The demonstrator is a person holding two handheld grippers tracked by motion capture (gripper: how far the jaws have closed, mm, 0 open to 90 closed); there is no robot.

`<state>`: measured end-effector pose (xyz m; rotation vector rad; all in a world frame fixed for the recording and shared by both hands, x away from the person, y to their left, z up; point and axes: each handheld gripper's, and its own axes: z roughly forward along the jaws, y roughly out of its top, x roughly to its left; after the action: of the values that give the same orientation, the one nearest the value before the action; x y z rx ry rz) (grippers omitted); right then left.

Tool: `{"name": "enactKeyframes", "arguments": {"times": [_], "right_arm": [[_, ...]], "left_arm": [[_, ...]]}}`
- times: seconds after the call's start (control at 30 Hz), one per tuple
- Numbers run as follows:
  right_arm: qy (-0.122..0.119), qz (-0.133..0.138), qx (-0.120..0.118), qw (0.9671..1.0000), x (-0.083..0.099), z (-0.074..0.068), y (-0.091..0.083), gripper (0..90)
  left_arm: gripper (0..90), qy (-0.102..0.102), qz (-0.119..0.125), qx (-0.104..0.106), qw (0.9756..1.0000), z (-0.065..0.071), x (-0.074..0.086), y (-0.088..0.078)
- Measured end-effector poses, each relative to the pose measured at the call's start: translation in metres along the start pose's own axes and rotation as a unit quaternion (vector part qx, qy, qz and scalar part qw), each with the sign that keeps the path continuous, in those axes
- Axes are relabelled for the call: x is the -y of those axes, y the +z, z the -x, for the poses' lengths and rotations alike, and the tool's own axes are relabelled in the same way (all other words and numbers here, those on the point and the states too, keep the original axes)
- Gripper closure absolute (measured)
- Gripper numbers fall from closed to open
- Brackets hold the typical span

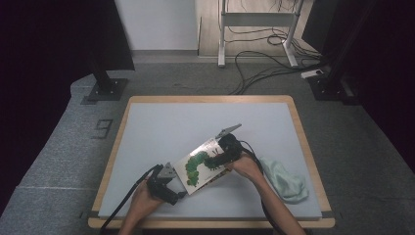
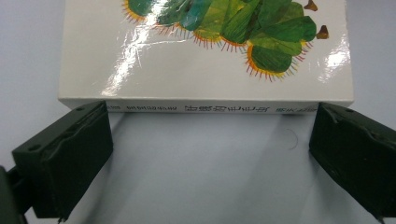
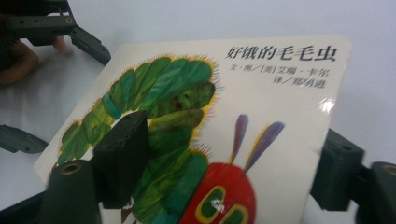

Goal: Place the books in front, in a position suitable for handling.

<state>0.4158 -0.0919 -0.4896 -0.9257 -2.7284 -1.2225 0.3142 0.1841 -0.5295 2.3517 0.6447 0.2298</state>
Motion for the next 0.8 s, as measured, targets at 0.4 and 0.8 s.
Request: {"name": "enactKeyframes", "arguments": {"times": [0.4,0.8], "right_arm": [[-0.008,0.045,-0.031,0.9985,0.007,0.011,-0.019,59.0],[-0.046,0.072,-0.053,0.9949,0.015,0.009,-0.034,68.5]], "left_arm": [[0.0,0.000,-0.001,0.000,1.0000,0.000,0.000,0.000],[0.0,-0.002,-0.003,0.007,1.0000,-0.002,0.001,-0.003]]}}
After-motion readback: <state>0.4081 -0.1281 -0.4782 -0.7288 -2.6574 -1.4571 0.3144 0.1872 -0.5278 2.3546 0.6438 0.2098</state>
